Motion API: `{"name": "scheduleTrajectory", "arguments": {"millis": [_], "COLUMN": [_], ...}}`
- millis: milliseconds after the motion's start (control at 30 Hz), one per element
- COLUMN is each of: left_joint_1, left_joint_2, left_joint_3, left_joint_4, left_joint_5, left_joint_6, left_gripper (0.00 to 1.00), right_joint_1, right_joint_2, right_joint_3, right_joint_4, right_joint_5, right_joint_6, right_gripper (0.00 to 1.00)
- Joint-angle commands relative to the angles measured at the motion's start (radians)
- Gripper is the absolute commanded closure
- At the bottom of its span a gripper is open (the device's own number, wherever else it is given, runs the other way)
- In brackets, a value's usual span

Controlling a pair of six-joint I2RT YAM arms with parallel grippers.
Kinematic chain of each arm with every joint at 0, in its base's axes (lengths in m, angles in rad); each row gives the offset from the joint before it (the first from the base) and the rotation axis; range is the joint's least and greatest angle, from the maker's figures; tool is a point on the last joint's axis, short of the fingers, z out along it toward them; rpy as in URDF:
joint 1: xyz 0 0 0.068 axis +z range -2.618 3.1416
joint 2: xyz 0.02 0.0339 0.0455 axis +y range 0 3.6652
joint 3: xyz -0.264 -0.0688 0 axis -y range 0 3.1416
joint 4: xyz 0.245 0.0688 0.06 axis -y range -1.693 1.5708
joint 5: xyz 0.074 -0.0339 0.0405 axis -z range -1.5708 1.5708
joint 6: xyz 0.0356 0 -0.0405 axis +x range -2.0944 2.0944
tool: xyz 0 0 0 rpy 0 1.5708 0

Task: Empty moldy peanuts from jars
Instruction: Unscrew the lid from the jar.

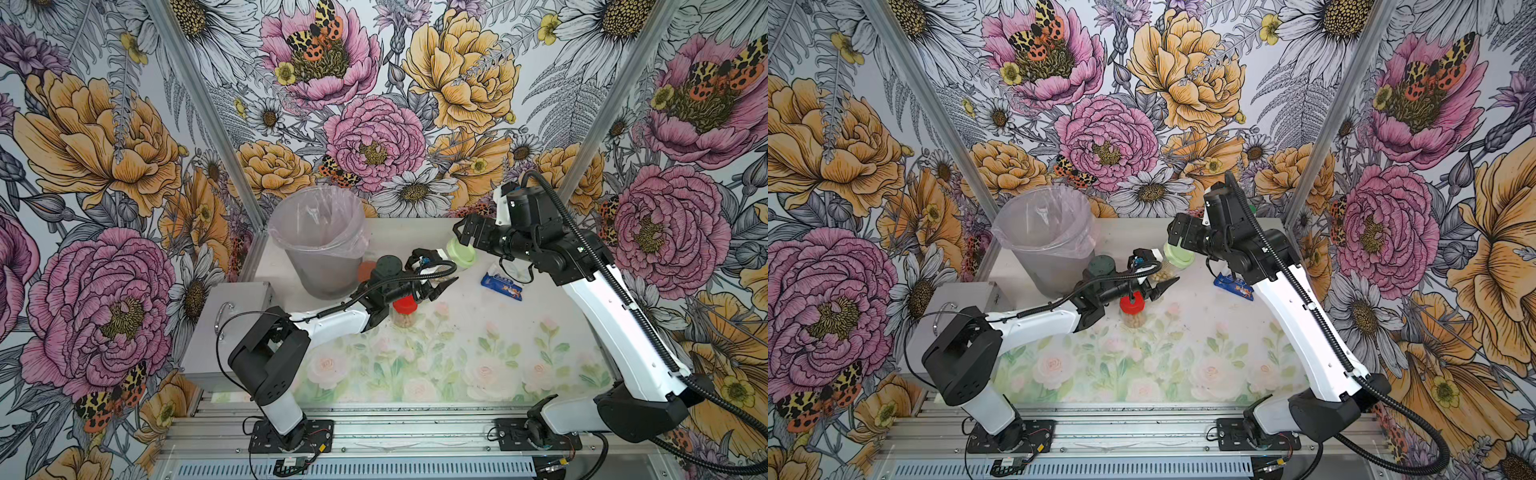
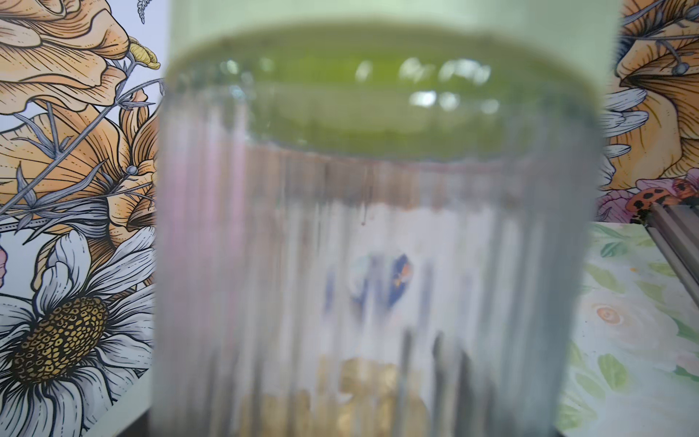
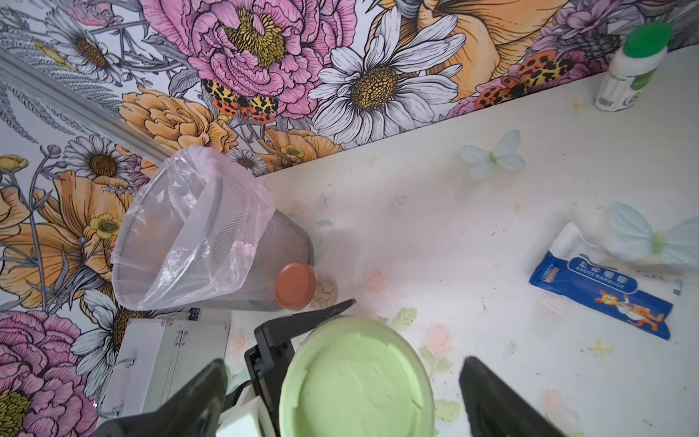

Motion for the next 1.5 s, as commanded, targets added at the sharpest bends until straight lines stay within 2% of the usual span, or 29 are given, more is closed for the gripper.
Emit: {"name": "scheduleTrajectory", "arguments": {"millis": [0, 667, 1300, 1467], "left_joint_1": [0.008, 0.022, 0.028, 0.031], "left_joint_2": [-0.014, 0.001, 0.027, 0.029], "left_joint_3": [0.047, 0.073, 0.105, 0.104], "left_joint_4": [0.067, 0.062, 0.06, 0.062], "left_joint_5": [-0.021, -0.025, -0.038, -0.039], "left_joint_6": [0.013, -0.007, -0.017, -0.018], "left_gripper": [0.61, 0.62, 0.62, 0.62], "right_joint_1": [0.007, 0.008, 0.01, 0.01], "right_joint_2": [0.024, 0.024, 0.022, 0.017], "right_joint_3": [-0.008, -0.077, -0.123, -0.119], "right_joint_4": [0.027, 0.076, 0.082, 0.082], "right_joint_5": [0.04, -0.045, -0.068, -0.065], "right_joint_6": [0.028, 0.035, 0.02, 0.008], "right_gripper": [0.03, 0.03, 0.11, 0.16]}}
